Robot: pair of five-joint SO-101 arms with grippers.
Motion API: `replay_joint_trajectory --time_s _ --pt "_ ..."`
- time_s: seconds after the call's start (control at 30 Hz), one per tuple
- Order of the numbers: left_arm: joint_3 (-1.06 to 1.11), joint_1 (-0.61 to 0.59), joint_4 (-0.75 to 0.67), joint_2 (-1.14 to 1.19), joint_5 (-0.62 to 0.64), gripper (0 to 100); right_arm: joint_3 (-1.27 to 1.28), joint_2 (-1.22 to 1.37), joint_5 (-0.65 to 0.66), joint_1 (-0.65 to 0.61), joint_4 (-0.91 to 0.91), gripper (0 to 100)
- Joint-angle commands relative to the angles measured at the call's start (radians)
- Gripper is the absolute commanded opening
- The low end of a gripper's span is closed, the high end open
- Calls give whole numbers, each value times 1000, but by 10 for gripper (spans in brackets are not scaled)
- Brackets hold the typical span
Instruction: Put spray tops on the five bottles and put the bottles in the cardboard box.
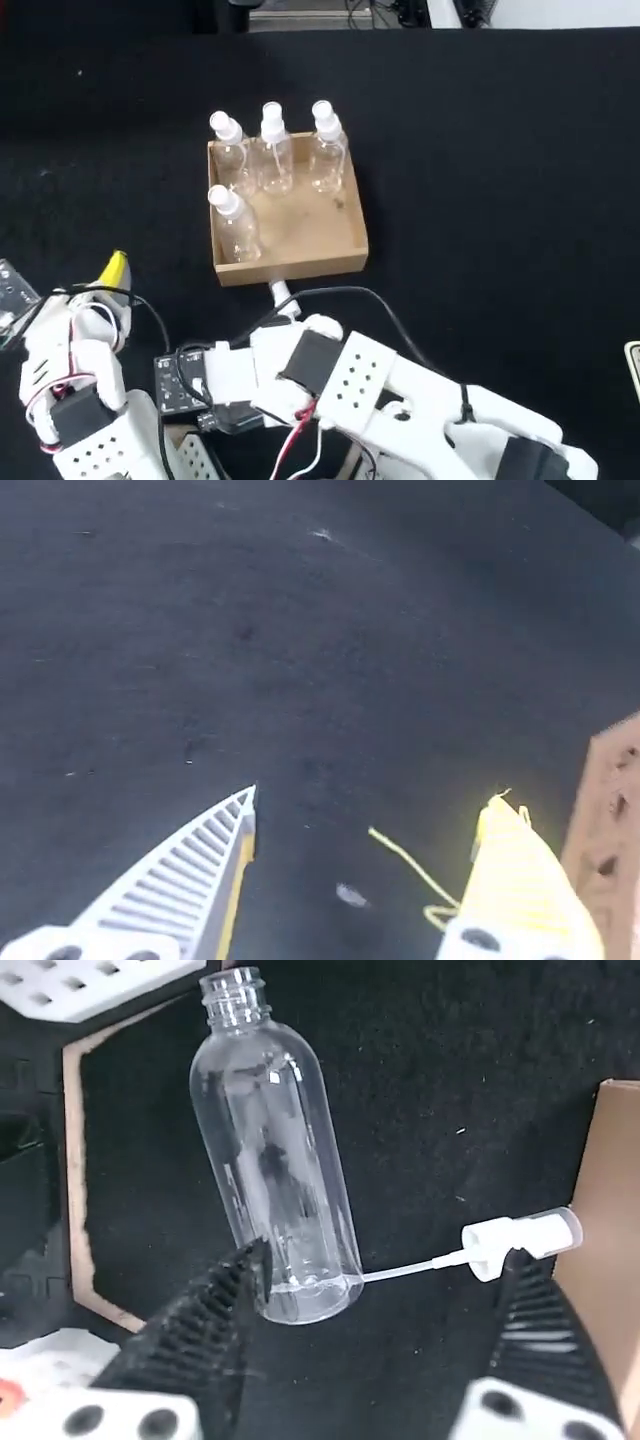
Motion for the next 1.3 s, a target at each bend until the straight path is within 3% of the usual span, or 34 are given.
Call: replay_joint_trajectory --time_s 0.0,0.3,0.53,0.73,0.9,1.07,1.27 --pt "-33 -67 -26 -8 37 321 -19 -2 2 -14 -21 329" --pt "-28 -291 -120 -8 138 321 12 4 0 -14 -81 329" --pt "-31 -415 -141 -8 235 321 77 4 -75 -14 -178 329" --pt "-24 -426 -160 -8 242 321 85 5 -80 -81 -140 329" --pt "-24 -426 -160 -8 242 321 87 5 -166 -158 -129 329" --pt "-24 -426 -160 -8 242 321 87 5 -190 -124 -141 329" --pt "-24 -426 -160 -8 255 321 87 5 -253 29 -221 329"
